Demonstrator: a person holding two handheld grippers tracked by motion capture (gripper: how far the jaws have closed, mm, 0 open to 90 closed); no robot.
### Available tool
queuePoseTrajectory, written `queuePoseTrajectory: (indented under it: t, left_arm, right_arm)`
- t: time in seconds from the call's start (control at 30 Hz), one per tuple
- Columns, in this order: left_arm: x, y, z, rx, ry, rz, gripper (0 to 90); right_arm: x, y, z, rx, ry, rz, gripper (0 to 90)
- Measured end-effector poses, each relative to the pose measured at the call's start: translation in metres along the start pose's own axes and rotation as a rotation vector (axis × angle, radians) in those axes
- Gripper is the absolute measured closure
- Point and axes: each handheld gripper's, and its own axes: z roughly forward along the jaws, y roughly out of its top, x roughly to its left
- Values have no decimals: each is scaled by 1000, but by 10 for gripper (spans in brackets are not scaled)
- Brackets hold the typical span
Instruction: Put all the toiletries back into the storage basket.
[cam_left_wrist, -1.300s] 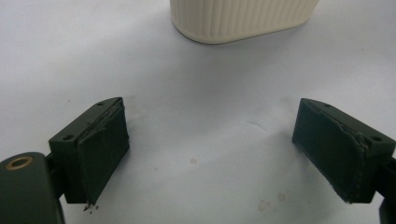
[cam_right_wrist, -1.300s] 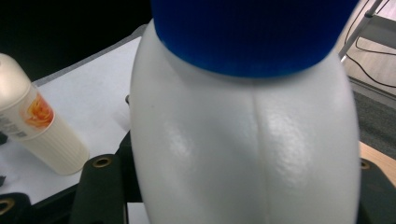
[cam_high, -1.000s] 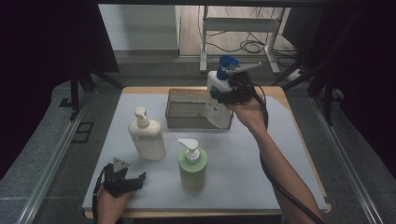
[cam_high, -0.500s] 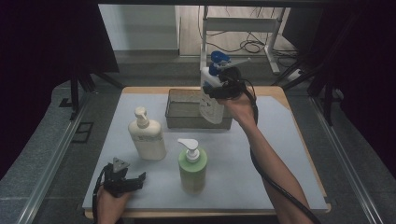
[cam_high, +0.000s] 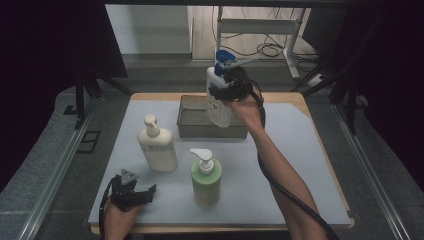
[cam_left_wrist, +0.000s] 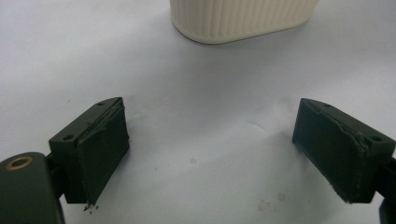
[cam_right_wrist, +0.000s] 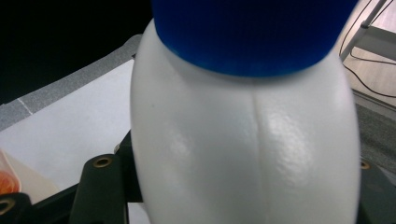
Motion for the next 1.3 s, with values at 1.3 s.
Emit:
queuePoseTrajectory:
  t: [1.3]
  left_arm:
    - [0,0,0,1,1,0,101]
  right_arm:
    - [8,-1,65,30,-23,14,385]
